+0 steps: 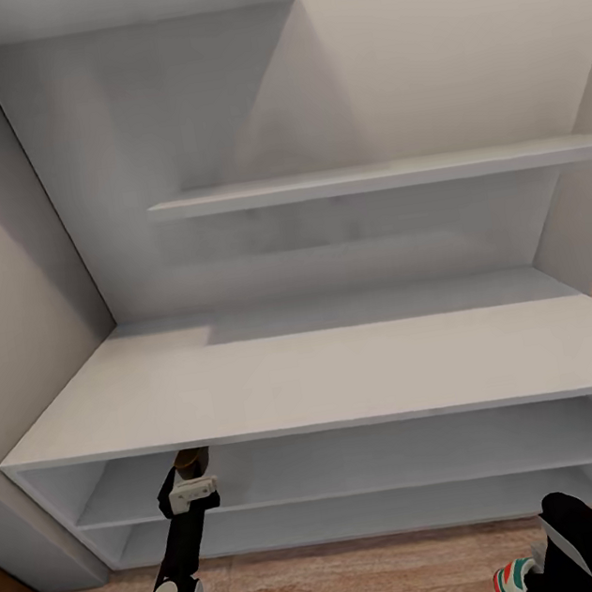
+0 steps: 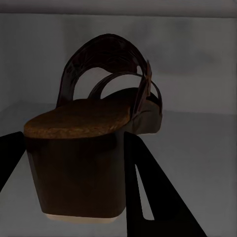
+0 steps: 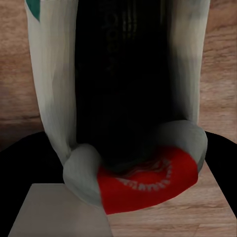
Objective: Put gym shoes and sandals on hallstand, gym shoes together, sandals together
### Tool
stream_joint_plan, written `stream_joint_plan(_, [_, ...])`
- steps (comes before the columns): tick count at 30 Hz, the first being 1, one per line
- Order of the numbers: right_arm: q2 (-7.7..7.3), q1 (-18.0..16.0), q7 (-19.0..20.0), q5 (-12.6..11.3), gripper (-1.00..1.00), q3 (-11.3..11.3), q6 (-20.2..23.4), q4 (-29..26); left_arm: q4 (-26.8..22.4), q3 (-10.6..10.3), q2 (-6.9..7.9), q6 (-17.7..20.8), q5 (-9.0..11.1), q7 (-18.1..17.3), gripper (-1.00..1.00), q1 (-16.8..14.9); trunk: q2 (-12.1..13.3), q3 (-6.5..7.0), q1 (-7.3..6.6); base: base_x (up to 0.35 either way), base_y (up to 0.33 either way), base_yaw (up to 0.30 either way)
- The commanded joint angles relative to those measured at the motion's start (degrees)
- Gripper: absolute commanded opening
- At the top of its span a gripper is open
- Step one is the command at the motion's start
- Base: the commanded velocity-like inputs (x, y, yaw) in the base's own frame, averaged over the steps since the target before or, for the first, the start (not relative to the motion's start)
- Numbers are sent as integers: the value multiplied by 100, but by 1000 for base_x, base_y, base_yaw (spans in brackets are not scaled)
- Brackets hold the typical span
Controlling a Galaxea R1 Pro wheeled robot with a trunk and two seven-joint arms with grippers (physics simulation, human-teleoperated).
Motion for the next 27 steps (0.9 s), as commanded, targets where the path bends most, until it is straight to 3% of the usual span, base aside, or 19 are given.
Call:
stream_joint_plan(1, [0, 0, 3, -1, -100, -1, 0, 0, 0, 0, 0, 0, 0, 0, -100, 0, 0, 0, 0, 8, 0, 0])
stream_joint_plan(27, [0, 0, 2, -1, -100, -1, 0, 0, 27, 7, 0, 0, 0, 0, -100, 0, 0, 0, 0, 1, 0, 0])
